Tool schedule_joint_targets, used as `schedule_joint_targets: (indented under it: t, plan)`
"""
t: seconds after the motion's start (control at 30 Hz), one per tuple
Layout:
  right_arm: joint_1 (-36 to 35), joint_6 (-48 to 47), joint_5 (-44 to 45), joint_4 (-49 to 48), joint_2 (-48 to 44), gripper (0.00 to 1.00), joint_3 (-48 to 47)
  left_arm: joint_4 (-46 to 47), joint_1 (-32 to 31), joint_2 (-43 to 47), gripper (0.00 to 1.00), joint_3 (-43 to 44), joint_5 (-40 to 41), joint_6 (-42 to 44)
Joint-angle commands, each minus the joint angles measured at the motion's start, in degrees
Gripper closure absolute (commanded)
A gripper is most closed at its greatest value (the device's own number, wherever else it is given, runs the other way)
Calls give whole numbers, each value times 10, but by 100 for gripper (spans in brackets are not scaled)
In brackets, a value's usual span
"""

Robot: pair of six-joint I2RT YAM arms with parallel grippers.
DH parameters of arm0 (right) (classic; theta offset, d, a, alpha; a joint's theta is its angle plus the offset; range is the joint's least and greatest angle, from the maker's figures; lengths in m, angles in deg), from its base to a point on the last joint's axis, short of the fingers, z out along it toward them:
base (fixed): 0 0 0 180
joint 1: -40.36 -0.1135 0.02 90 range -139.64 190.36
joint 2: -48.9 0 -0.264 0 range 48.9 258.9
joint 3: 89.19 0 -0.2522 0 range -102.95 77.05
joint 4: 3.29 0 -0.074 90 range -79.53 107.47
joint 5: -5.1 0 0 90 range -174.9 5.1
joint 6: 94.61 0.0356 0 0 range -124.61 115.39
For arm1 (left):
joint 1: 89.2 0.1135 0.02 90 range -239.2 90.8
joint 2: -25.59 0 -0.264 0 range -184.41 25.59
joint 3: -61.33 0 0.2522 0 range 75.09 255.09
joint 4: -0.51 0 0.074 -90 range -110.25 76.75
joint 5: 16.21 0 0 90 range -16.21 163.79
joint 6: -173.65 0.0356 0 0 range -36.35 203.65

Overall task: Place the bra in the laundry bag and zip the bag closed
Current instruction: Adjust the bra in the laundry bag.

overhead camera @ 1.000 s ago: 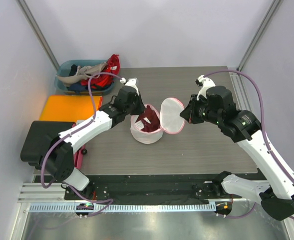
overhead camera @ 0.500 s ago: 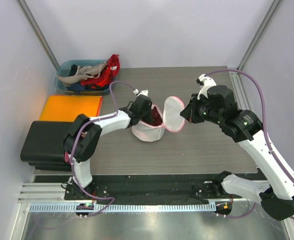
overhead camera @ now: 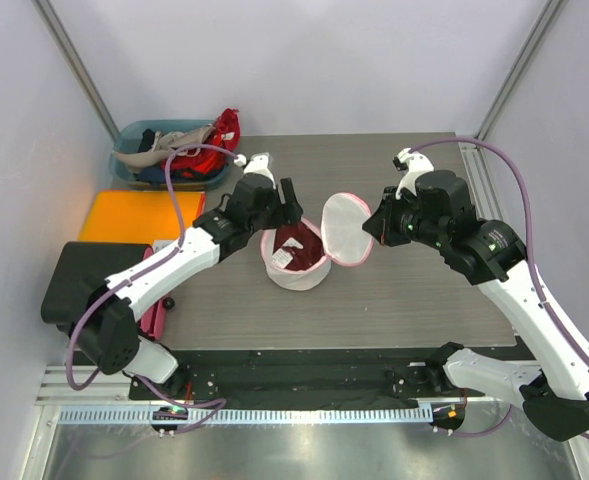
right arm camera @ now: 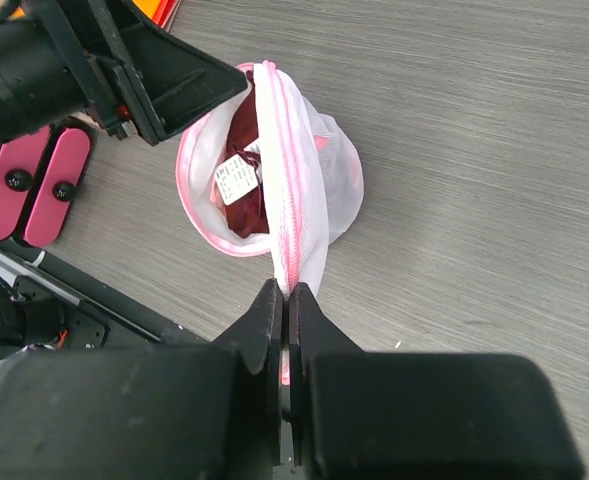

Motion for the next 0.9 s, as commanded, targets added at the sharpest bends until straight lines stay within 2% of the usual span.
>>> schedule_joint_targets:
  t: [0.0,0.17,0.27,0.37,0.4,0.43,0.47,0.53,0.7,0.87]
  plan:
    - [-2,-14,3,-14,-13,99,-15,-46,11,-5,29,-27,21,9]
    - [-2,-15,-1,-13,-19,99,-16,-59,11,-12,29,-55,56,9]
    - [-2,-15,-4,-13,-20,99,-13,-39,13,-30,29,-66,29,6]
    - [-2,-17,-4,-14,-20,99,-11,-39,15,-60,44,-49,22,4]
    - [-2,-17,-4,-14,-20,99,-11,-44,16,-63,57,-44,24,5]
    - [-1,-17,-3,-13,-20,99,-11,-44,16,-66,63,-40,24,5]
    - [-2,-16,-2,-12,-21,99,-13,-45,15,-65,82,-30,21,6]
    - [-2,-16,9,-7,-24,99,-15,-56,13,-47,100,-12,13,9]
    - [-2,-25,55,17,-20,99,-28,-68,-58,13,100,-4,77,21]
    - [-3,-21,34,27,-2,99,-35,-74,-64,3,100,-14,94,14]
